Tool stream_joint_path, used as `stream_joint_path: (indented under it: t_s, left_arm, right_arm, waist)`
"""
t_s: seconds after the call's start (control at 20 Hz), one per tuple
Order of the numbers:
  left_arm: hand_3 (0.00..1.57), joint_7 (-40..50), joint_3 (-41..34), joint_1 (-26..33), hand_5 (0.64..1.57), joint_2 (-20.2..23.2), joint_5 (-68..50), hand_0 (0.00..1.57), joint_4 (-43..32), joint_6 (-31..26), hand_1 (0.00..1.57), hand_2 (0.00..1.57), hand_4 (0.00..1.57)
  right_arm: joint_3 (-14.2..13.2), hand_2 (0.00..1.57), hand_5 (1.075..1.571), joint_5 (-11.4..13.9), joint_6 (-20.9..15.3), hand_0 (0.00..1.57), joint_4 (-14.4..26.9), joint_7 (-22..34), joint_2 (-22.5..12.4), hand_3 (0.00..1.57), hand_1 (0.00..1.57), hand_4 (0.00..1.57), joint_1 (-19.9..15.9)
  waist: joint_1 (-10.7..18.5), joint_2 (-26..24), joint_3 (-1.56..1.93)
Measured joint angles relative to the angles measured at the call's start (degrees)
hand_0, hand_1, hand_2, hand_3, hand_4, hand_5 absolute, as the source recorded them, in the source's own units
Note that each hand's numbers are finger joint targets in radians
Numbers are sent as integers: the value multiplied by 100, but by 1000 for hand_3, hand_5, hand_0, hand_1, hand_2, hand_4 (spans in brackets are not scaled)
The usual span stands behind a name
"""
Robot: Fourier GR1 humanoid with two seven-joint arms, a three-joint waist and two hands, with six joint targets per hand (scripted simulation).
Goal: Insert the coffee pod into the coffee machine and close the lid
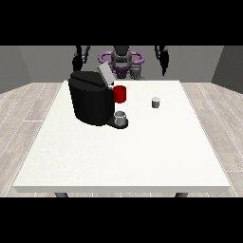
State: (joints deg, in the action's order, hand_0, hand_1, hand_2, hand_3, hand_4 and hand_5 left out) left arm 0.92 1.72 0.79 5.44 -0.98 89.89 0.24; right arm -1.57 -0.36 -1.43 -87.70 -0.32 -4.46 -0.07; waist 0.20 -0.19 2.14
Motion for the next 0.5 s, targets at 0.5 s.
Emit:
stream_joint_path:
  t_s: [0.5]
  left_arm:
    - [0, -771, 124, -117, 1571, 1032, 677, 0, -65, -749, 0, 0, 0]
  right_arm:
    - [-46, 0, 1571, 433, -379, 0, 99, -149, -52, 0, 0, 0, -71]
  waist:
    - [-69, -15, -198]
